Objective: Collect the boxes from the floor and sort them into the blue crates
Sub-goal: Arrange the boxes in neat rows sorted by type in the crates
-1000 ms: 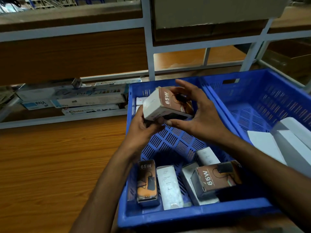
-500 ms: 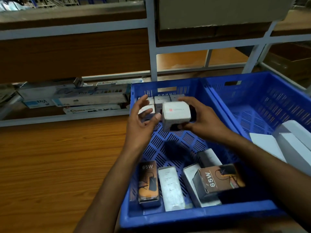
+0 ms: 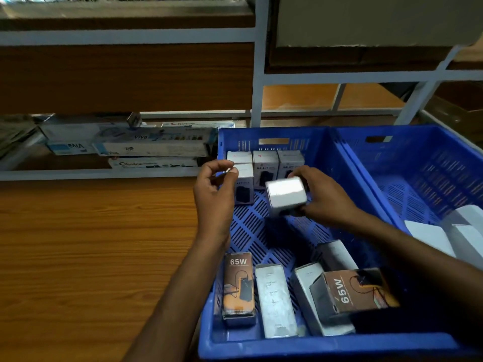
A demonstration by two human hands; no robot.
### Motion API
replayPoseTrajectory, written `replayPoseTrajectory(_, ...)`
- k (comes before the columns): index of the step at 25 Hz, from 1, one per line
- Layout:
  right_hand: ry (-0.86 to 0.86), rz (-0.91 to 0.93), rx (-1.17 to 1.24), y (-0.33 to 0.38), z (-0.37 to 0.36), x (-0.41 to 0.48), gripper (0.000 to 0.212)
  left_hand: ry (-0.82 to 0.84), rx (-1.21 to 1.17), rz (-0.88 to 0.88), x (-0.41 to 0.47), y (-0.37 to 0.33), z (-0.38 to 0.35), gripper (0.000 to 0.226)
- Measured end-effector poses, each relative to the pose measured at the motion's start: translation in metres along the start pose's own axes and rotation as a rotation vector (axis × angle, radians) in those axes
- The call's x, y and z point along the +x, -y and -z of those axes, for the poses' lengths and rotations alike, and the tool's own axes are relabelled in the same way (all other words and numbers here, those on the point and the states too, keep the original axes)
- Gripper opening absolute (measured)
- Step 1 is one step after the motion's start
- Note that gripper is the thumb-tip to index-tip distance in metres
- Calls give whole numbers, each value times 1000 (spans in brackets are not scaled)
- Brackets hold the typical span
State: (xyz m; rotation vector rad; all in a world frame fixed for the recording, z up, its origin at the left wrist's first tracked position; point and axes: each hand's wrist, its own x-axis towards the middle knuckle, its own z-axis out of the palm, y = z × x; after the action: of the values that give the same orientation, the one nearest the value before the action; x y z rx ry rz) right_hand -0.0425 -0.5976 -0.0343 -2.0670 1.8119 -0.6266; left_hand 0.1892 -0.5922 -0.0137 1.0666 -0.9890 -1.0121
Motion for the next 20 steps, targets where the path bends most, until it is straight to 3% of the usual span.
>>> replayPoseTrajectory(3,138,-275,214,-7,-15,39,70,30,15,15,-1,-2,-1,13)
replayPoseTrajectory(5,122,-348,210,-10,-35,60,73,45,28,13,-2,-1,-1,13)
replayPoseTrajectory(10,-56,-333,159,-11,-67,88,81,39,51,17,-2,-1,-1,11)
replayPoseTrajectory(14,-219,-412,230,-20,-84,83,68,41,60,8,-1,0,-2,12)
replayPoseTrajectory(17,-203,-463,294,-23,-93,81,52,42,87,3,0,0,-3,11)
replayPoseTrajectory(20,-173,-490,339,-24,-87,80,57,66,110,5,1,1,-5,9)
